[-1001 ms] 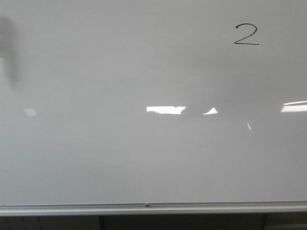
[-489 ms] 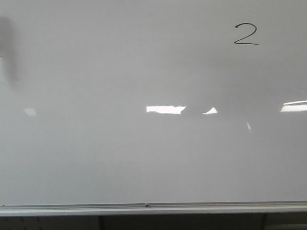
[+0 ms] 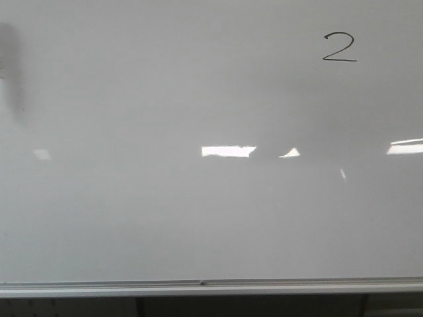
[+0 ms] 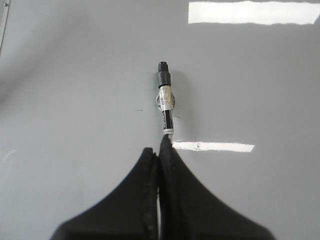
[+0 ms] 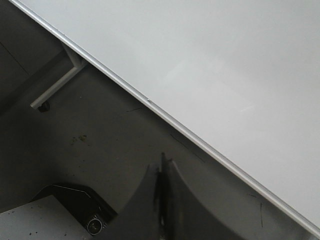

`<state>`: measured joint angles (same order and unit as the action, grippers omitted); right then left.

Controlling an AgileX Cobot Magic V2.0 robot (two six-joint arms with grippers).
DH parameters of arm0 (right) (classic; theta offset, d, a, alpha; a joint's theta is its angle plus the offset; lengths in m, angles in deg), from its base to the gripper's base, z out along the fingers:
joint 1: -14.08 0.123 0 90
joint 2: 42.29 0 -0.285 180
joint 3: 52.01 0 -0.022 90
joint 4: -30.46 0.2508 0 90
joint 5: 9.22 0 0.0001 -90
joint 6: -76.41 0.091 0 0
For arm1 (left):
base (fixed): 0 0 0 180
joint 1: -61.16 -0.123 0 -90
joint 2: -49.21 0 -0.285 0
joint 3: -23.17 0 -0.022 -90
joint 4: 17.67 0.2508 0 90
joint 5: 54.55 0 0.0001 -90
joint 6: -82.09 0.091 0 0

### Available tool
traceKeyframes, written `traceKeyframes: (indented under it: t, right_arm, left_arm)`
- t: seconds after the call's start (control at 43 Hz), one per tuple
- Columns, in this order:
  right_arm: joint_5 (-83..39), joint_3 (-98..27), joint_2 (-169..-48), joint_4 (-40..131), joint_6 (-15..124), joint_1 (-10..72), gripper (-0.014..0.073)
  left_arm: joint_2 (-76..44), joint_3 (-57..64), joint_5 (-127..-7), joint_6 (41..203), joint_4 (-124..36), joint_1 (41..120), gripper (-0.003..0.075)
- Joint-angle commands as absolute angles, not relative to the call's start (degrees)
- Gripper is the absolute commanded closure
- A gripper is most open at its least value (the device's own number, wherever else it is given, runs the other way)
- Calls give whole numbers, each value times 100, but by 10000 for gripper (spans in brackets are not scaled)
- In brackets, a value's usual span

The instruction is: Write number 2 on whiteboard

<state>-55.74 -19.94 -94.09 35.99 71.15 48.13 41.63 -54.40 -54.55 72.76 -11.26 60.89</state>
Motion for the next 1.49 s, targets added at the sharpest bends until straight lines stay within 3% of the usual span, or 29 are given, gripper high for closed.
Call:
traceKeyframes:
  t: [0.0,0.233,1.35,1.466]
  right_arm:
    - [-5276,-2181,-9374,3633,7089,4789,675]
    - [-5276,-2181,-9374,3633,7089,4789,675]
    - [-5255,-2159,-9237,3596,7075,4833,675]
    - [-4386,-1703,-8729,3273,7034,4415,675]
  left_arm:
    - [4330,-5632,-4986,7250,-1100,6133,741]
    - [4318,-5632,-4986,8607,-2039,6062,741]
    - [4318,-5632,-4986,8617,-2033,5897,741]
    - [4318,-5632,-4986,8617,-2033,5897,741]
